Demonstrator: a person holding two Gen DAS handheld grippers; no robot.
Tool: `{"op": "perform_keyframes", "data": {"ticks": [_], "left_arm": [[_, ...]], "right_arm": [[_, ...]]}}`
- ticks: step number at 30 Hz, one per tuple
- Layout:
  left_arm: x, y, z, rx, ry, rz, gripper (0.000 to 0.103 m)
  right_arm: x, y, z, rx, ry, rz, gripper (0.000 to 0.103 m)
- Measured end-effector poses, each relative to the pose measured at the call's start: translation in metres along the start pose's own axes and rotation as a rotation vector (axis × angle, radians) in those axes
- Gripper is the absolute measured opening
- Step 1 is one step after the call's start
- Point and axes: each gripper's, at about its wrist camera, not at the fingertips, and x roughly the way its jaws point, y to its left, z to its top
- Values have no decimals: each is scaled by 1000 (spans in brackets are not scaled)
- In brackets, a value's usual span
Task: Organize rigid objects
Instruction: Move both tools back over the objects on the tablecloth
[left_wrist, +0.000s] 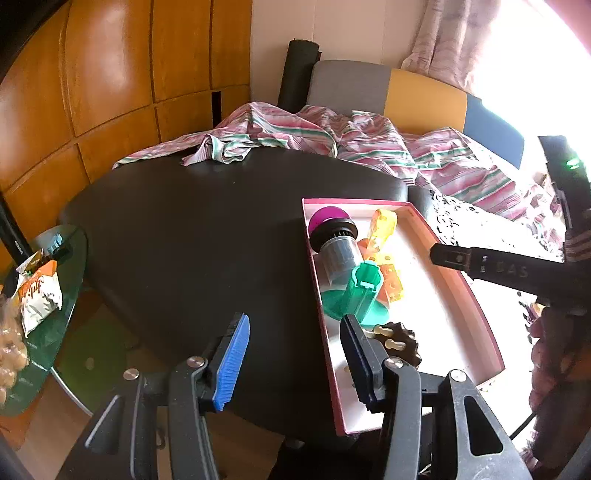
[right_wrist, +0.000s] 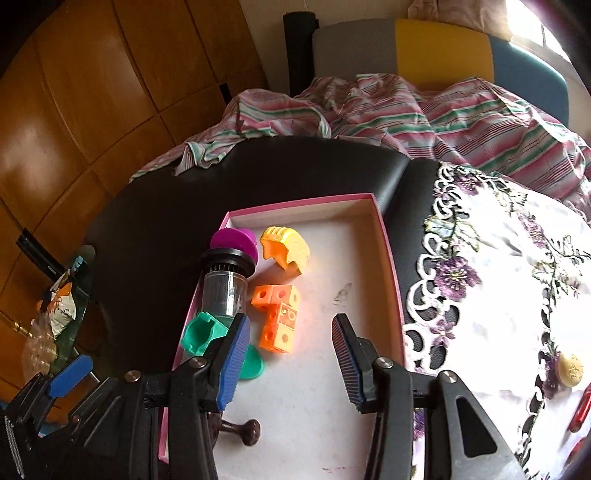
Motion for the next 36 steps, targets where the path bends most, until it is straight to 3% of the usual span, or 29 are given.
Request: {"op": "perform_keyframes", "data": {"ticks": [17,36], "left_arm": [[-8,-26,0,75,-14,-18,52],[-11,-82,6,199,-25,-98,56]], "right_arm": [[-36,-36,-11,52,-51,-46,47],[-115,-185,-40,257,-103,-299,47]]}}
